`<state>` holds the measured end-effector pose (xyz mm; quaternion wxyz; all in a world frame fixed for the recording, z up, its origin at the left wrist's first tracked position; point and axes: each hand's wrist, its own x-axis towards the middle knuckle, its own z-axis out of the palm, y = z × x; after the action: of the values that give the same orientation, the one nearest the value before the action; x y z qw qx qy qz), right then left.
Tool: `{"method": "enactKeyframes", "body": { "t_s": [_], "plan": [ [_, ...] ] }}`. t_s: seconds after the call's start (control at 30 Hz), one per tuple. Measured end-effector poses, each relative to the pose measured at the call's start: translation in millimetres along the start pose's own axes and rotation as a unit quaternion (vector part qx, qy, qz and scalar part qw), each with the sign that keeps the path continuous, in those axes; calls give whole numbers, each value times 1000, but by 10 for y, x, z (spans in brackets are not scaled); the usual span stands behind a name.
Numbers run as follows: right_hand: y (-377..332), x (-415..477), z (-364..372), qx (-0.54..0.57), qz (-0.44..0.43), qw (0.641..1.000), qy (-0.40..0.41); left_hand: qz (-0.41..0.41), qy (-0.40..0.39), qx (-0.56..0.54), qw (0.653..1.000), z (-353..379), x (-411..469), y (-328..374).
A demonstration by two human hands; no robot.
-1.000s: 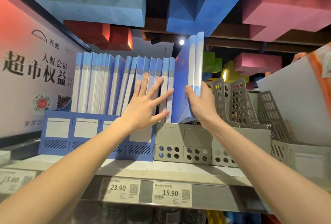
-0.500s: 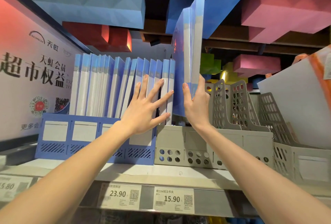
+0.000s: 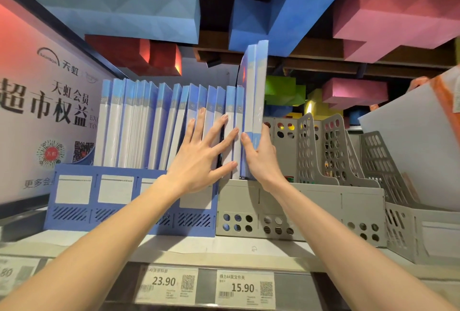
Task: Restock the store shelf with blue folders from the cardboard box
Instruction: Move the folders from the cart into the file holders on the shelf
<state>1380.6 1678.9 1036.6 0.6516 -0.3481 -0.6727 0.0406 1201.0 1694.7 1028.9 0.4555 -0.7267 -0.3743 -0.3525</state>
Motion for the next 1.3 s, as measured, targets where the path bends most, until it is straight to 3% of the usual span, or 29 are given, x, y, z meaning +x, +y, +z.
{"method": "enactKeyframes", "body": {
  "t_s": [0.3, 0.63, 0.8, 0.97, 1.17, 1.3],
  "plan": [
    [2, -40, -302, 13, 86, 972, -220, 4, 6, -4, 1000, 15, -3, -12],
    [-1, -172, -421, -98, 83, 955, -269, -2, 12, -5, 1000, 26, -3, 8],
    [-16, -211, -397, -128, 59, 956, -258, -7, 7, -6, 1000, 13, 0, 16],
    [58, -266, -284, -125, 40, 978, -161, -10, 12, -6, 1000, 26, -15, 30],
    [68, -353, -187, -307, 18, 944, -118, -16, 31, -24, 999, 77, -24, 44],
    [30, -389, -144, -333, 18, 936, -113, -14, 46, -36, 998, 121, -32, 36]
  ]
}}
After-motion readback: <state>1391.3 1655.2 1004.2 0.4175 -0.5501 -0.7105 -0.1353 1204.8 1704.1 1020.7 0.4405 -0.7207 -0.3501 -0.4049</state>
